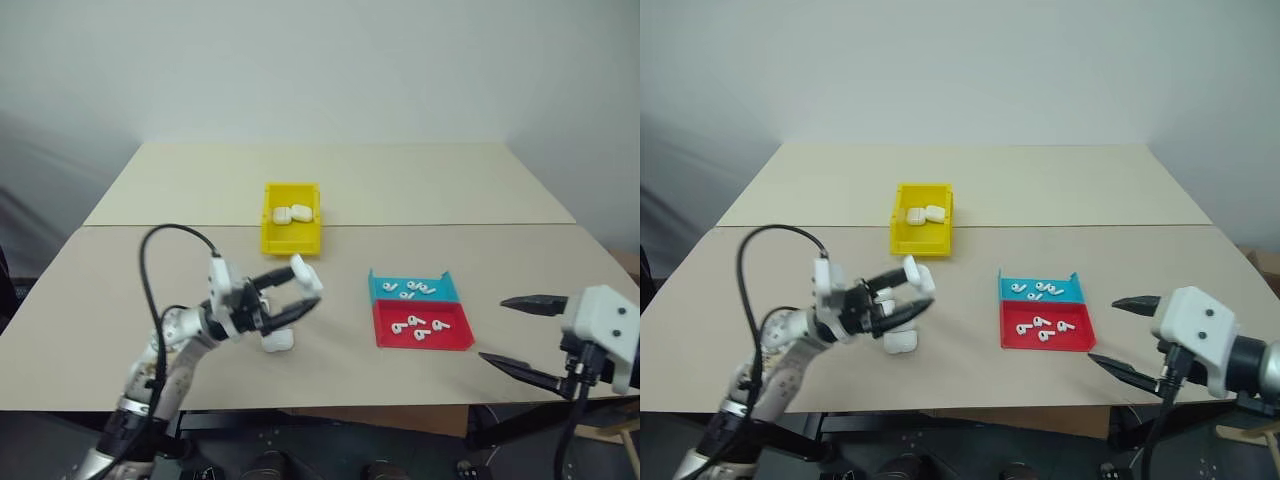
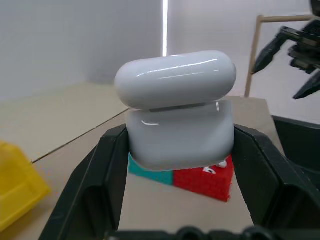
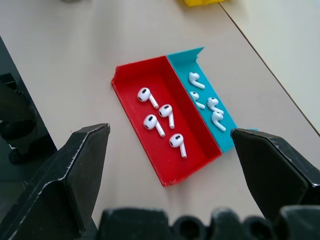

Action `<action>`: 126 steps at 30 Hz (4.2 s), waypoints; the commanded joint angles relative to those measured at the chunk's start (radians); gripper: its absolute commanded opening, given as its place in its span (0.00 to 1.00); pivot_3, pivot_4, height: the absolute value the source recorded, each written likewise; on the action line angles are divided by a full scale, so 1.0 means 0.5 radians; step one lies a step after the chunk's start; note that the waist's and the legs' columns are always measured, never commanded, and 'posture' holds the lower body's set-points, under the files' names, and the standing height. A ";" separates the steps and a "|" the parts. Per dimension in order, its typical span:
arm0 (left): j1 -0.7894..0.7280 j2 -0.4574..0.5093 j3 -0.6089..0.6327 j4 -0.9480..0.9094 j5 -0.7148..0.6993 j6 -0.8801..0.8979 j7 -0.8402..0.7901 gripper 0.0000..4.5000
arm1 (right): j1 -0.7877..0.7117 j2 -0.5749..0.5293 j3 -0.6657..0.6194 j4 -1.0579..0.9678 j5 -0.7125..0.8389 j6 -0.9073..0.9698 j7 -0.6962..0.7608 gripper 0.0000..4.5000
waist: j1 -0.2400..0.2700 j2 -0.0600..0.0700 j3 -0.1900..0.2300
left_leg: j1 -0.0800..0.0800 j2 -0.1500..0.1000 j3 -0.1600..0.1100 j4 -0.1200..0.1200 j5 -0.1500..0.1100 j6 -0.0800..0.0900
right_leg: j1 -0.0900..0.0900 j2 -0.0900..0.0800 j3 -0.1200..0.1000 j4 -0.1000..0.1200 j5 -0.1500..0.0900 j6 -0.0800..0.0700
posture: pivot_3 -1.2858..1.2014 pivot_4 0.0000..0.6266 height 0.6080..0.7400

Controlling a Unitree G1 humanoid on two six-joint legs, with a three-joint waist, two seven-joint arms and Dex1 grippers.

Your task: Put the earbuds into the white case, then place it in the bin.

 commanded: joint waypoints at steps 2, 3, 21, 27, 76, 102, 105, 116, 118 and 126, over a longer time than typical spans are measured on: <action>0.048 -0.193 -0.020 0.112 0.038 -0.428 -0.311 0.62 | -0.169 -0.213 0.111 -0.145 0.101 0.314 -0.118 1.00 | -0.001 0.001 0.000 | 0.000 0.000 0.001 0.002 0.000 0.000 | 0.000 0.000 0.000 0.001 -0.003 -0.007 | 0.52 0.24 1.00; 0.061 -0.261 -0.006 0.165 0.039 -0.512 -0.327 0.62 | -0.203 -0.267 0.152 -0.156 0.108 0.358 -0.123 1.00 | -0.002 0.002 -0.001 | 0.001 0.001 0.000 0.003 0.000 0.000 | 0.001 0.000 0.000 0.001 -0.003 -0.007 | 0.52 0.24 1.00; 0.191 -0.472 0.137 0.370 0.065 -1.106 -0.478 0.62 | -1.611 -0.527 1.837 0.459 -0.667 0.010 0.308 0.74 | -0.025 0.006 -0.003 | -0.007 0.015 0.004 0.012 0.002 0.003 | -0.016 0.004 0.003 0.003 0.008 -0.005 | 0.52 0.24 1.00; 0.253 -0.432 0.148 0.359 0.051 -1.125 -0.530 0.62 | -1.895 -0.296 2.159 0.706 -1.000 -0.172 0.515 0.74 | -0.034 0.006 -0.004 | -0.013 0.016 0.011 0.017 0.002 0.003 | -0.026 0.007 0.003 0.017 0.010 -0.001 | 0.52 0.24 1.00; 0.383 -0.374 0.055 0.205 0.202 -1.139 -0.262 0.62 | -2.243 0.338 2.363 1.617 -1.605 -0.965 1.030 0.43 | -0.052 0.008 -0.005 | -0.012 0.020 0.014 0.022 0.002 0.003 | -0.027 0.009 0.002 0.026 0.013 -0.003 | 0.52 0.24 1.00; 0.391 -0.342 0.045 0.189 0.225 -1.143 -0.207 0.62 | -2.254 0.393 2.382 1.691 -1.635 -0.992 1.036 0.43 | -0.052 0.008 -0.005 | -0.012 0.020 0.014 0.022 0.002 0.003 | -0.027 0.009 0.002 0.026 0.013 -0.003 | 0.52 0.24 1.00; 0.391 -0.340 0.045 0.190 0.230 -1.144 -0.198 0.62 | -2.252 0.394 2.383 1.712 -1.649 -1.013 1.037 0.43 | -0.052 0.008 -0.005 | -0.012 0.019 0.014 0.022 0.002 0.003 | -0.027 0.009 0.002 0.026 0.013 -0.003 | 0.52 0.24 1.00; 0.386 -0.329 0.044 0.185 0.247 -1.130 -0.169 0.62 | -2.248 0.413 2.368 1.728 -1.658 -1.034 1.023 0.24 | -0.053 0.008 -0.005 | -0.012 0.020 0.014 0.022 0.002 0.003 | -0.027 0.010 0.002 0.026 0.013 -0.003 | 0.52 0.24 1.00; 0.383 -0.326 0.042 0.188 0.247 -1.131 -0.165 0.62 | -2.248 0.412 2.368 1.730 -1.660 -1.040 1.025 0.24 | -0.052 0.008 -0.005 | -0.012 0.020 0.014 0.022 0.002 0.003 | -0.027 0.010 0.002 0.026 0.013 -0.003 | 0.52 0.24 1.00; 0.364 -0.348 0.042 0.178 0.244 -1.110 -0.109 0.62 | -2.227 0.365 2.309 1.642 -1.611 -0.997 1.052 0.24 | -0.051 0.008 -0.005 | -0.012 0.020 0.014 0.022 0.002 0.003 | -0.027 0.010 0.002 0.026 0.013 -0.003 | 0.52 0.24 1.00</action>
